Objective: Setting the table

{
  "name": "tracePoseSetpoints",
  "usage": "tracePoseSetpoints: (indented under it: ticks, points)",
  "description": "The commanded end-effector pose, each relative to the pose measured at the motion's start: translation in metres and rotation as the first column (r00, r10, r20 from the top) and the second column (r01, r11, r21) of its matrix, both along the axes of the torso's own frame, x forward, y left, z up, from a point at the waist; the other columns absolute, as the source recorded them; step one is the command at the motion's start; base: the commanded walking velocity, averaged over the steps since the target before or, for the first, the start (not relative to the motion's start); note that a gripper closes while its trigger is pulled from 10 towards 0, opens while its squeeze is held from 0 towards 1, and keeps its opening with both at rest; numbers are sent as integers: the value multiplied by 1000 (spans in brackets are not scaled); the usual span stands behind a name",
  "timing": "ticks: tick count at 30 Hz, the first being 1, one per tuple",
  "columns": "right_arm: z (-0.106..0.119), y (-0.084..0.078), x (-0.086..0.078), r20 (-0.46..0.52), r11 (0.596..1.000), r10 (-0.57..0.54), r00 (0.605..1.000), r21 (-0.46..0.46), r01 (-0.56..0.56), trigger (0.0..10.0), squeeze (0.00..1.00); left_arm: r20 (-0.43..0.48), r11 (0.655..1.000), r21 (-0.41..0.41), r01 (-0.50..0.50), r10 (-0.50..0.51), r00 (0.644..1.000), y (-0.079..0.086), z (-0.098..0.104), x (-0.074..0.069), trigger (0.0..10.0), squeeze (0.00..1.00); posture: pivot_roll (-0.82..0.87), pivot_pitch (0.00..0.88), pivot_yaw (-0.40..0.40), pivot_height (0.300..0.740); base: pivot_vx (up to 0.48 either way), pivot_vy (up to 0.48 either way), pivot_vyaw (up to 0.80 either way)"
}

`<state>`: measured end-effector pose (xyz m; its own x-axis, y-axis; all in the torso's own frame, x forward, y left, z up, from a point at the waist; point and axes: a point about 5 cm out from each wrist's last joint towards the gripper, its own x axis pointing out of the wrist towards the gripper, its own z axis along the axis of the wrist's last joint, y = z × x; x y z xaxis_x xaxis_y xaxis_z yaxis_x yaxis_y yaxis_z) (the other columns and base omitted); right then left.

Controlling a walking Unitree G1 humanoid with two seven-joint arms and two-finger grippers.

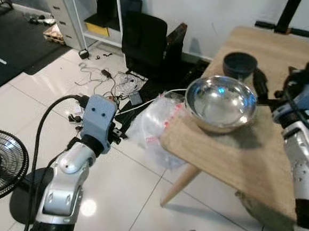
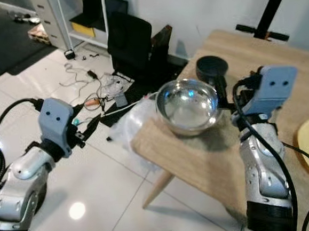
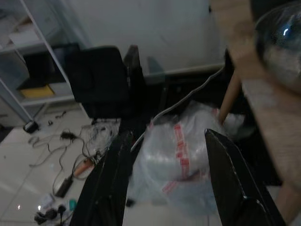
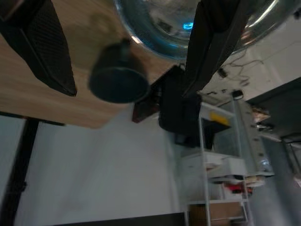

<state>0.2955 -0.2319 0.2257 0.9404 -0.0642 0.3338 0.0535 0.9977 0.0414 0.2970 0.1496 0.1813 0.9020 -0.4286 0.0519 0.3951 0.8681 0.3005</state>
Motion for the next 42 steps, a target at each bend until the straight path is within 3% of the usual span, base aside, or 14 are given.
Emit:
tracePoseSetpoints:
  ticks: [1,10,16,17,20,22,26,29,31,34,42]
  points:
    - [-7,-2,-1,-30,1000,-9,999,18,10,10000,0,-23,1000,-5,0,0,1000,2,-3,0,10000,0,-80,20,84,740,0,0,-800]
    - [-7,-3,1,-38,1000,-5,999,14,6,10000,0,-34,1000,-11,-4,3,999,6,-3,1,10000,0,-79,19,81,740,0,0,-763]
    - [-8,6,3,-84,994,109,991,-16,-111,10000,0,-52,1000,7,-8,8,999,7,-5,1,10000,0,-81,18,80,740,0,0,0]
    - [-9,15,4,-112,978,205,972,-26,-209,10000,0,-58,999,21,-26,27,998,10,-6,2,10000,0,-82,15,77,740,0,0,0]
    - [-11,26,4,-143,946,314,939,-32,-321,10000,0,-44,996,46,-76,78,996,17,-6,4,10000,0,-79,14,75,740,0,0,0]
    - [-12,38,4,-171,899,425,889,-34,-437,10000,0,-23,984,57,-168,169,985,28,-4,8,10000,0,-77,13,71,740,0,0,0]
    - [-14,49,4,-199,853,502,842,-46,-520,10000,0,-6,968,54,-245,245,969,38,-2,10,10000,0,-69,12,65,740,0,0,0]
    - [-17,63,8,-259,783,581,771,-79,-617,10000,0,5,940,31,-338,338,941,51,1,11,10000,0,-59,11,56,740,0,0,0]
    - [-18,65,10,-277,770,592,757,-81,-633,10000,0,6,934,25,-357,357,934,54,2,10,10000,0,-58,11,55,740,0,0,0]
    - [-19,57,28,-372,785,534,759,-116,-609,10000,0,20,926,21,-376,375,927,59,5,9,10000,0,-51,15,48,740,0,0,0]
    - [10,38,48,-433,759,535,726,-131,-637,10000,0,52,937,62,-343,340,939,64,14,7,10000,0,-52,37,35,740,0,0,0]
